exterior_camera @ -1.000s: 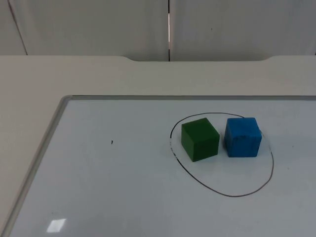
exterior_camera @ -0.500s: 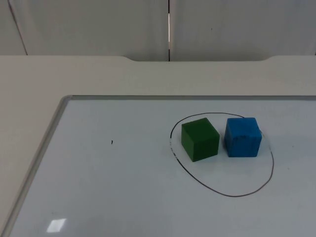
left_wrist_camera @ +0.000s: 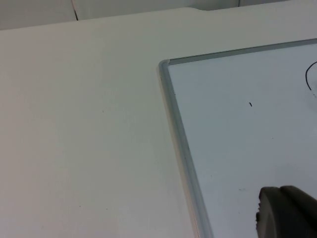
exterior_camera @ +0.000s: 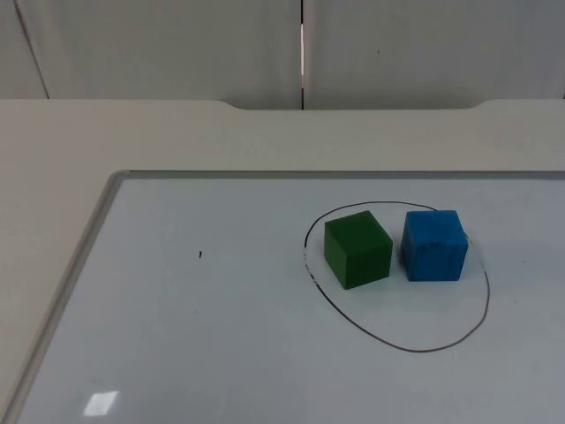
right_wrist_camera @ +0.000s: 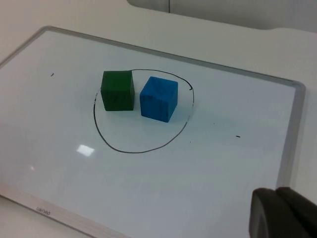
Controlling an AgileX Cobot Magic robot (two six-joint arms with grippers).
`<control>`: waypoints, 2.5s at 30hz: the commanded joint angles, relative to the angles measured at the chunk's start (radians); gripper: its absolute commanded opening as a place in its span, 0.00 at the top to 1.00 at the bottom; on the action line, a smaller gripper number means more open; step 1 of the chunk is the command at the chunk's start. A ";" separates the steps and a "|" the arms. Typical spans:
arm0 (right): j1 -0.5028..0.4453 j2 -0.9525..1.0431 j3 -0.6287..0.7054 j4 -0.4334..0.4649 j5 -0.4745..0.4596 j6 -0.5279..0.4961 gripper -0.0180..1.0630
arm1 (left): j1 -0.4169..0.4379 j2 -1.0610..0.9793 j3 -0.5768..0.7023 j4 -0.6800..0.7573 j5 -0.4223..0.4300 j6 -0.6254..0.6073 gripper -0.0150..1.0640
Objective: Push the two cubes into the marked area.
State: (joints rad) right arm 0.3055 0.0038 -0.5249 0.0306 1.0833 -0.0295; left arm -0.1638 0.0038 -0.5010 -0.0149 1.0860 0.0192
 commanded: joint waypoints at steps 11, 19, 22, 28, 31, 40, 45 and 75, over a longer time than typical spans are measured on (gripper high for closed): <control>-0.003 -0.004 0.009 -0.006 -0.004 0.003 0.98 | 0.003 -0.004 0.005 0.004 -0.010 -0.007 0.99; -0.003 -0.004 0.009 -0.009 -0.004 0.003 0.98 | 0.003 -0.004 0.005 0.004 -0.010 -0.007 0.99; -0.003 -0.004 0.009 -0.010 -0.004 0.007 0.97 | 0.003 -0.004 0.005 0.004 -0.010 -0.007 0.99; -0.003 -0.004 0.009 -0.022 -0.004 0.021 0.78 | 0.003 -0.004 0.005 0.004 -0.010 -0.007 0.99; -0.003 -0.004 0.009 -0.022 -0.004 0.021 0.59 | 0.003 -0.004 0.005 0.004 -0.010 -0.007 0.99; -0.003 -0.004 0.009 -0.022 -0.004 0.021 0.36 | 0.003 -0.004 0.005 0.004 -0.010 -0.007 0.85; -0.003 -0.004 0.009 -0.022 -0.004 0.021 0.36 | 0.003 -0.004 0.005 0.004 -0.010 -0.007 0.62; -0.003 -0.004 0.009 -0.022 -0.004 0.023 0.01 | 0.003 -0.004 0.005 0.004 -0.010 -0.007 0.01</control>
State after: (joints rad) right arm 0.3055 0.0038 -0.5249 0.0098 1.0833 -0.0075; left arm -0.1638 0.0038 -0.5010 -0.0149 1.0860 0.0192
